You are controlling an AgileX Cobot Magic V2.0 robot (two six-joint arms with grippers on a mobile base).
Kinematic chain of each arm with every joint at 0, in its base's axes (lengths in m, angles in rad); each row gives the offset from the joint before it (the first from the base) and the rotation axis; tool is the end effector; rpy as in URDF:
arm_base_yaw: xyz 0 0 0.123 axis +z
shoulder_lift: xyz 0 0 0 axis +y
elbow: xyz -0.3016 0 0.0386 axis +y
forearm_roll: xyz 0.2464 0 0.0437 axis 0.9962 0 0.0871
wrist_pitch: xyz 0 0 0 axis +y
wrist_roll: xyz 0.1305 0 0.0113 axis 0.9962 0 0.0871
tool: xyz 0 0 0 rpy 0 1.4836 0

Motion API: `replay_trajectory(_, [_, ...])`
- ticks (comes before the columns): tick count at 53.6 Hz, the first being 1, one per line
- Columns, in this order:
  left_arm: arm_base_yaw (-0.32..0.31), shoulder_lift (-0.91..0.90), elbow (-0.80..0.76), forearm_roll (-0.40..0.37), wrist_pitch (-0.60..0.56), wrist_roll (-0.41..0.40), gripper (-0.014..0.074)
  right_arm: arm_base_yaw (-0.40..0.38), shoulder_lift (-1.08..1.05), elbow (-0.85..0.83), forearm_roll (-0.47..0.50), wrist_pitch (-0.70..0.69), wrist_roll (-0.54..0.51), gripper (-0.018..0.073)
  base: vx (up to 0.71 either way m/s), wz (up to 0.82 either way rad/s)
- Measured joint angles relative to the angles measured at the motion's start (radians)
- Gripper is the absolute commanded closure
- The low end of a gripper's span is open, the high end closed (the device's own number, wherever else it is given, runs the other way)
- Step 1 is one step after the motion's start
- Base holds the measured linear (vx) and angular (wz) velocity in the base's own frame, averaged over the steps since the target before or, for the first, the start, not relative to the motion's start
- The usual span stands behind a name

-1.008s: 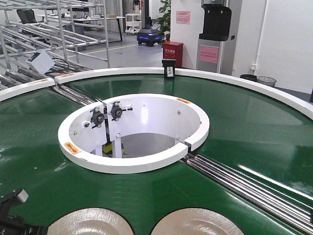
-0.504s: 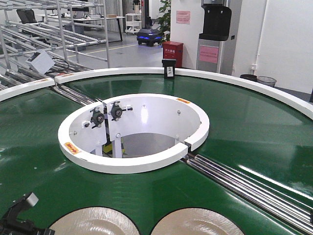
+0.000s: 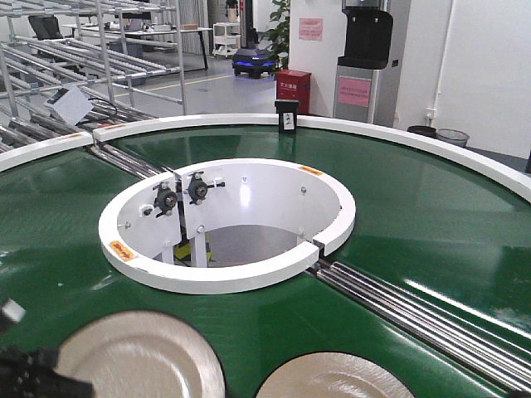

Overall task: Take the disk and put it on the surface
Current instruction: 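Lower both grippers and pinch the rims of the two cream plates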

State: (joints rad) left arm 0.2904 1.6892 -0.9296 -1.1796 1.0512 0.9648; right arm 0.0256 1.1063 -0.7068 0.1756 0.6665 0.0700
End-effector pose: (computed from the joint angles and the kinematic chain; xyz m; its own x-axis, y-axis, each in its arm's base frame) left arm 0.3238 -0.0130 0.2056 -0.9033 -0.2157 -0.3709 0.1432 0.6632 -0.7346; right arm 0.2164 0.0197 0.2468 -0.8253 0.1848 -0.5335 0.0864 0.9751 0.2041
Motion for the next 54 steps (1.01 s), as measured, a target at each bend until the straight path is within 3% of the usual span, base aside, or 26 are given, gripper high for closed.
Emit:
replay_trajectory(13, [0.067,-0.171,0.0,-0.02,0.0,-0.067,0.0601,0.0,0.281,-0.131,0.276,0.014,-0.226,0.005,0.0,0.0])
replay_trajectory(34, [0.071,-0.274,0.005,-0.013,0.027,-0.081,0.0601,0.0,0.571,-0.184,0.479,-0.008,-0.49,0.005,0.0,0.0])
replay_trajectory(48, [0.071,-0.274,0.005,-0.01,0.027,-0.081,0.0601,-0.002,0.665,-0.185,0.813,0.016,-0.804,0.005,0.0,0.0])
replay_trajectory(54, [0.071,-0.274,0.005,-0.018,0.027,-0.081,0.0601,-0.002,0.701,-0.188,0.913,0.038,-0.893,0.0063,0.0,0.0])
